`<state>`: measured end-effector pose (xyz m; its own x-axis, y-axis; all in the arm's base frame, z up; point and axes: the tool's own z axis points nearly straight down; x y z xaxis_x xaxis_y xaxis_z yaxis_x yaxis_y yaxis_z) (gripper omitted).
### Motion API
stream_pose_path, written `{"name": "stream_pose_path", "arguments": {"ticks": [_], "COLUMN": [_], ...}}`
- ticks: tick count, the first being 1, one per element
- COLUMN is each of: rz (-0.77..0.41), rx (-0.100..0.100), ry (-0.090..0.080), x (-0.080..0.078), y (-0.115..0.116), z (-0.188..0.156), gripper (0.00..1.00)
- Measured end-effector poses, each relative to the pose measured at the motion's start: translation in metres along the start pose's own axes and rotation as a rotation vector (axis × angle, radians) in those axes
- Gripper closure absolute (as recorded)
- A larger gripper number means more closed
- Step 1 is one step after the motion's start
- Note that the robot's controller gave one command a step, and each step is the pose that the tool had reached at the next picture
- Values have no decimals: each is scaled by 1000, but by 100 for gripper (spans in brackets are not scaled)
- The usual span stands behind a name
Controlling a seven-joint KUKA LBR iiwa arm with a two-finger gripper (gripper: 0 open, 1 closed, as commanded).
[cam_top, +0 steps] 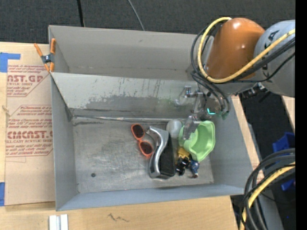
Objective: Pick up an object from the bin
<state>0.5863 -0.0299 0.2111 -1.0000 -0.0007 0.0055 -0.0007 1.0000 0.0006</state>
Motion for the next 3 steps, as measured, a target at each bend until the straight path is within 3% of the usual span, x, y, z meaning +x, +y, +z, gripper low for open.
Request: {"name": "stream_pose_path", "arguments": {"ticks": [1,2,3], "rz": [-1,-227,-175], "rx": [1,1,0], "ry": [-8,-8,-4], "x": [-1,61,76], "y": [0,-24,-33], "z": [-5,41,56], "gripper": [0,0,0]}}
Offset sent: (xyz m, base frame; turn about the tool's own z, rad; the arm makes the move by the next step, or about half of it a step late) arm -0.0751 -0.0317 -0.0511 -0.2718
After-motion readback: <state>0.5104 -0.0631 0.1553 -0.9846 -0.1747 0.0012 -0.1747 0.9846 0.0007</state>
